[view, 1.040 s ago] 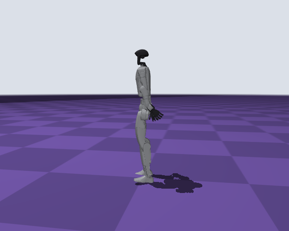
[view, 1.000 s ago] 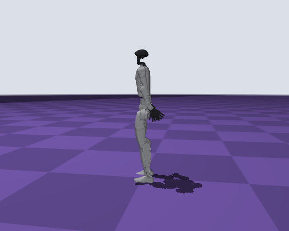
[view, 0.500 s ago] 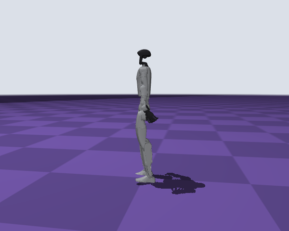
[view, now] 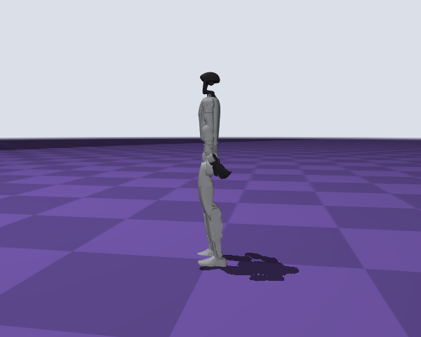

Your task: In place motions

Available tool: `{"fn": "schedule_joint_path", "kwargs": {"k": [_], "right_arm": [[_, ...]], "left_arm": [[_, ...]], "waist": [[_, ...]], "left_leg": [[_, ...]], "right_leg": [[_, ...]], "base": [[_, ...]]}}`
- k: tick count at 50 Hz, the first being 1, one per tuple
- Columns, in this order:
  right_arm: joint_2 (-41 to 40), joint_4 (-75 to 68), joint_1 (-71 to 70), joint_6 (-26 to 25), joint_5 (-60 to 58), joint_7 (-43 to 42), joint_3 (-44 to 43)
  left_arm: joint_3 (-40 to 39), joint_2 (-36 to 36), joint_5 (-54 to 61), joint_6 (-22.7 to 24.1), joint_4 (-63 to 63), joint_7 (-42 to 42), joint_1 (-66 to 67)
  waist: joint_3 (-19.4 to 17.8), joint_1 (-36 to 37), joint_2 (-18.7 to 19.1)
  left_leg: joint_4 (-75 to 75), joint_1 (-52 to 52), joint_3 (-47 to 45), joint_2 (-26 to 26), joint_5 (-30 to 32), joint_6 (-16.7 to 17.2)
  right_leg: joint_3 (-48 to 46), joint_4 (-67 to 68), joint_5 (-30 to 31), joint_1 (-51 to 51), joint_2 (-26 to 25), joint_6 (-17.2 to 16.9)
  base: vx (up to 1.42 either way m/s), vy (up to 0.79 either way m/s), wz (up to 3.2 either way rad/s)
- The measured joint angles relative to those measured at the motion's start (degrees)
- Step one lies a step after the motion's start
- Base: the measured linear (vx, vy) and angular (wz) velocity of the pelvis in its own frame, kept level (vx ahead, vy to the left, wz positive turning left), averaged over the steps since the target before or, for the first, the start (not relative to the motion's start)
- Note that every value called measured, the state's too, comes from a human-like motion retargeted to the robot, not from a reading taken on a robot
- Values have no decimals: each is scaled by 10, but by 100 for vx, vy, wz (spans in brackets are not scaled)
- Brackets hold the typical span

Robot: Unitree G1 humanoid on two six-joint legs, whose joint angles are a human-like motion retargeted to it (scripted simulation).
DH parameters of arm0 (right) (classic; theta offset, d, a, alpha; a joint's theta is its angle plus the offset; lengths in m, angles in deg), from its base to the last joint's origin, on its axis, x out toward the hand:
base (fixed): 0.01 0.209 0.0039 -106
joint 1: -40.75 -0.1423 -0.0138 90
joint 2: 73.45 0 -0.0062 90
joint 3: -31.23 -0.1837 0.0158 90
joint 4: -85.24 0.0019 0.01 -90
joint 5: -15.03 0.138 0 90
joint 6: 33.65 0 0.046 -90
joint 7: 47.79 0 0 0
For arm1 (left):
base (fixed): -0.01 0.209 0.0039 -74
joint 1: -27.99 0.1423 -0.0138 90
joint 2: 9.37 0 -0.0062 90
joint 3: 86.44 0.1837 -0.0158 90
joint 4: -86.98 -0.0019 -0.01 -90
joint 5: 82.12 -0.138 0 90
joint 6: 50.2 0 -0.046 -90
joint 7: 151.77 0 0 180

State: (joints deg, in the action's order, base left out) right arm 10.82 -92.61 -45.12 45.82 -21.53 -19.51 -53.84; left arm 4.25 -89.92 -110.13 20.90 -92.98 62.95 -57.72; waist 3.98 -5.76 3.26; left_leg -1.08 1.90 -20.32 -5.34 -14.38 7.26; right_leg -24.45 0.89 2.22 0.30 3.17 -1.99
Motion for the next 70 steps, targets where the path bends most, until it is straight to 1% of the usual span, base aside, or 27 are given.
{"fn": "schedule_joint_path", "kwargs": {"k": [5,12,18,25,34,40,70], "right_arm": [[5,6,-4,0,14,0,-4],[3,5,-10,-2,69,-1,-21],[0,7,-11,0,96,2,-25],[-3,5,-12,0,82,0,-14],[-5,1,-10,-1,71,-3,-3],[-3,-1,-13,-3,74,-3,-1],[-1,-1,-20,-3,68,-6,9]], "left_arm": [[-5,-9,-8,-8,-1,36,-4],[-19,-12,32,-11,-2,12,-7],[-24,-6,39,-5,-1,35,-7],[-15,0,40,-3,-7,35,-7],[-6,5,35,-5,-13,25,-11],[-4,4,31,-3,-11,27,-11],[-13,1,47,-6,-18,34,-17]], "waist": [[2,-3,1],[7,-1,1],[9,1,2],[13,-7,5],[16,15,3],[16,15,4],[14,6,2]], "left_leg": [[-4,-9,4,-3,3,1],[-4,-16,2,-2,6,0],[-4,-18,2,-1,7,0],[-4,-19,9,2,4,-1],[-3,-12,-16,1,0,0],[-5,-15,-18,-1,0,1],[-4,-23,-6,1,5,-2]], "right_leg": [[-3,1,1,3,3,-2],[0,3,1,10,6,-3],[0,3,2,12,8,-4],[-7,4,1,12,10,-5],[17,8,-2,14,7,-4],[20,10,-1,18,9,-6],[9,10,3,24,14,-8]], "base": [[0,0,0],[0,0,0],[0,0,0],[0,0,0],[0,0,-19],[0,0,0],[0,0,0]]}}
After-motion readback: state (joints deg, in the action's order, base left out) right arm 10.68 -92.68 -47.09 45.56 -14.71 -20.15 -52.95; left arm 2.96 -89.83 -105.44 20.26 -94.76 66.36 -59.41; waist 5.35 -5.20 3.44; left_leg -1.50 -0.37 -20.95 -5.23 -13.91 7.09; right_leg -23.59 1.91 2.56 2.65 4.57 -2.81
